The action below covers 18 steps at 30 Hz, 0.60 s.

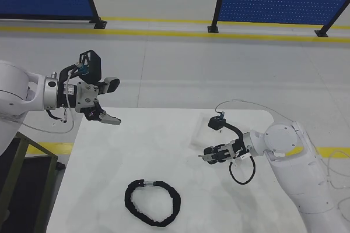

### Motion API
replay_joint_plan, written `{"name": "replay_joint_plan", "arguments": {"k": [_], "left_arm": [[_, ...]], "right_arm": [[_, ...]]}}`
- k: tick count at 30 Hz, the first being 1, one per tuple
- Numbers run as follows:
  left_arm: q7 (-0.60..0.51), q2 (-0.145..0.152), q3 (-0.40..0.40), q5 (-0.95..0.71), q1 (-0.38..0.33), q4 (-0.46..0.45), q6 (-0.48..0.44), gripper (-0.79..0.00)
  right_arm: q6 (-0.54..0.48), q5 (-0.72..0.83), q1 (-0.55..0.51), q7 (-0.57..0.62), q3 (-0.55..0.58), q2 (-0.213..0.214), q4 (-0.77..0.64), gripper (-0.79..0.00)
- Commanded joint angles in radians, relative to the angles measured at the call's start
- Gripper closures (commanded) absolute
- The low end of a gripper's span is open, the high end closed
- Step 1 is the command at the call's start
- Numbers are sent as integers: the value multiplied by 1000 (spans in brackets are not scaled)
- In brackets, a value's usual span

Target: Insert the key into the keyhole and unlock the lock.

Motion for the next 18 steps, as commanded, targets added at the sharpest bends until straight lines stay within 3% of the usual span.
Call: {"name": "replay_joint_plan", "arguments": {"k": [1,5,10,18], "left_arm": [[0,0,0,0,0,0,0,-785],[27,1,-3,56,29,-12,34,-785],[72,0,6,102,86,8,8,-785],[164,-24,72,149,178,48,0,-785]], "right_arm": [[0,0,0,0,0,0,0,0],[0,0,0,0,0,0,0,0],[0,0,0,0,0,0,0,0],[0,0,0,0,0,0,0,0]]}}
